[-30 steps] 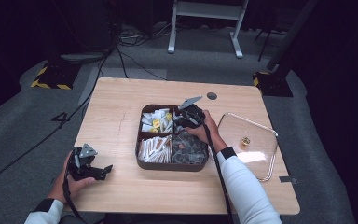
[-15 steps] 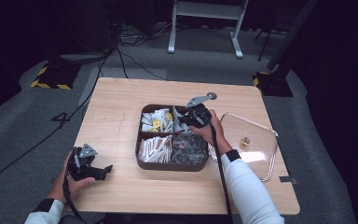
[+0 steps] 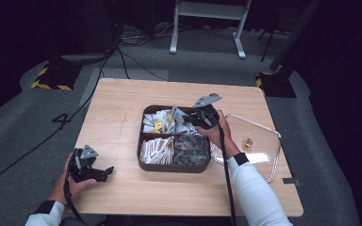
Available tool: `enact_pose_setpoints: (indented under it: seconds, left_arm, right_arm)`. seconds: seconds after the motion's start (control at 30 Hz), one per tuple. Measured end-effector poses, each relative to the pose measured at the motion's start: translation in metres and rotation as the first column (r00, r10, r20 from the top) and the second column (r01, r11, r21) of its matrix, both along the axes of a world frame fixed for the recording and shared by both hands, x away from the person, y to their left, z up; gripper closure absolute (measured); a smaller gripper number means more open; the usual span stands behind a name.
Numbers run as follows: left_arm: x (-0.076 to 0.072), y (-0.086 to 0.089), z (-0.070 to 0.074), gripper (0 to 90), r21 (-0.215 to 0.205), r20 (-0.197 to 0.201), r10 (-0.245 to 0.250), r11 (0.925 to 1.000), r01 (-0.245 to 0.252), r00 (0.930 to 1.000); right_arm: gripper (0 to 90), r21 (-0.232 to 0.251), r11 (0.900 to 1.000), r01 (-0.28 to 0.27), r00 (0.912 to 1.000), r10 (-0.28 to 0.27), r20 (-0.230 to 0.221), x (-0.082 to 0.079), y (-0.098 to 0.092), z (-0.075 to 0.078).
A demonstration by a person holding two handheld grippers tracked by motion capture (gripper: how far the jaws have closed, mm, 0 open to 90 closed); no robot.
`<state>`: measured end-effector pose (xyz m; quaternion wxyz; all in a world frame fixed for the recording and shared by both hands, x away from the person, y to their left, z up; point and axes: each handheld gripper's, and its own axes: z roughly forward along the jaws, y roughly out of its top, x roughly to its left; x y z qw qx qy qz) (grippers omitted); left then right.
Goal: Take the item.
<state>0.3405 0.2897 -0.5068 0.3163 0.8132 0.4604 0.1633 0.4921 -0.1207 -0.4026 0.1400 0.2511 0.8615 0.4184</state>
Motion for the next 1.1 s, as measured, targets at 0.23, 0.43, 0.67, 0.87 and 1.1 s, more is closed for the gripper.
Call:
enact_pose_setpoints:
  seconds: [0.23, 0.43, 0.67, 0.87, 1.1]
  left_arm:
    - [0.0, 0.0, 0.0, 0.3, 0.0, -0.002, 0.0, 1.0, 0.0, 1.0]
    - [0.0, 0.0, 0.0, 0.3, 0.001, -0.002, -0.001, 1.0, 0.001, 1.0]
    - [0.0, 0.0, 0.0, 0.3, 0.0, -0.002, 0.0, 1.0, 0.0, 1.0]
    - [0.0, 0.0, 0.0, 0.3, 0.0, 0.0, 0.001, 1.0, -0.001, 1.0]
    - [0.0, 0.0, 0.0, 0.3, 0.0, 0.0, 0.001, 1.0, -0.001, 1.0]
  right_arm:
    - [89.4, 0.012, 1.0, -0.02, 0.9996, 0.02, 0.019, -0.008, -0.005, 0.01]
    - [89.4, 0.021, 0.999, -0.037, 0.9988, 0.037, 0.032, -0.016, -0.009, 0.016]
    - [90.0, 0.033, 0.998, -0.053, 0.9977, 0.052, 0.043, -0.025, -0.016, 0.022]
    - [90.0, 0.044, 0.997, -0.068, 0.9965, 0.065, 0.053, -0.032, -0.021, 0.026]
    - [90.0, 0.047, 0.994, -0.093, 0.9939, 0.09, 0.063, -0.043, -0.025, 0.028]
